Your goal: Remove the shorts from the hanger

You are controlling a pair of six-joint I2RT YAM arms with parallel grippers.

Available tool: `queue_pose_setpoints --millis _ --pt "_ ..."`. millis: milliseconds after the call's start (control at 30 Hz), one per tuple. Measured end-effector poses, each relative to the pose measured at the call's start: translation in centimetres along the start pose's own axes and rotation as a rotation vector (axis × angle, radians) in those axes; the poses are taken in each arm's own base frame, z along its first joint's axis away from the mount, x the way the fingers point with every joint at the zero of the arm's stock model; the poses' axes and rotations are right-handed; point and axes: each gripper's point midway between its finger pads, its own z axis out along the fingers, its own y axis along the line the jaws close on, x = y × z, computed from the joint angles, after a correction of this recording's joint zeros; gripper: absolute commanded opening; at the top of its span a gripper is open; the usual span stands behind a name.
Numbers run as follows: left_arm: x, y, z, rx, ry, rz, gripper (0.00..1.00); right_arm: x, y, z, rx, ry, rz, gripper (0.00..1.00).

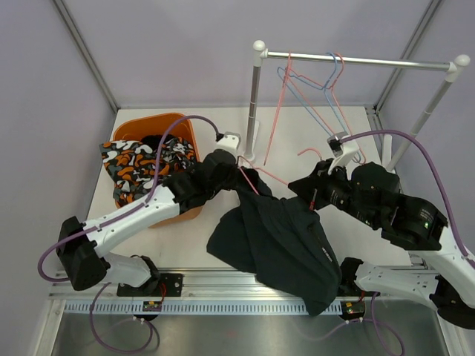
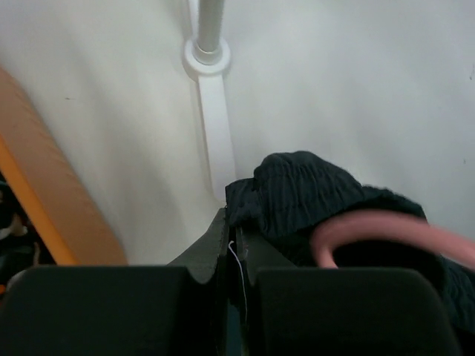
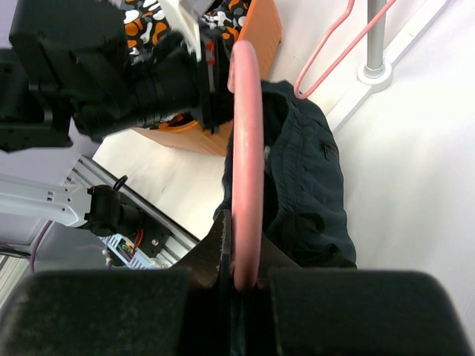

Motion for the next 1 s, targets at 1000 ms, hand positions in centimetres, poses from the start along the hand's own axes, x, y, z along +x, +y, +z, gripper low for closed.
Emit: queue_pose_setpoints --millis 1000 --pt "-0.2 -16.3 -21.9 0.562 -0.384 0.603 0.00 -9.9 -2.7 -2.2 0.272 -0.299 -0.029 0.00"
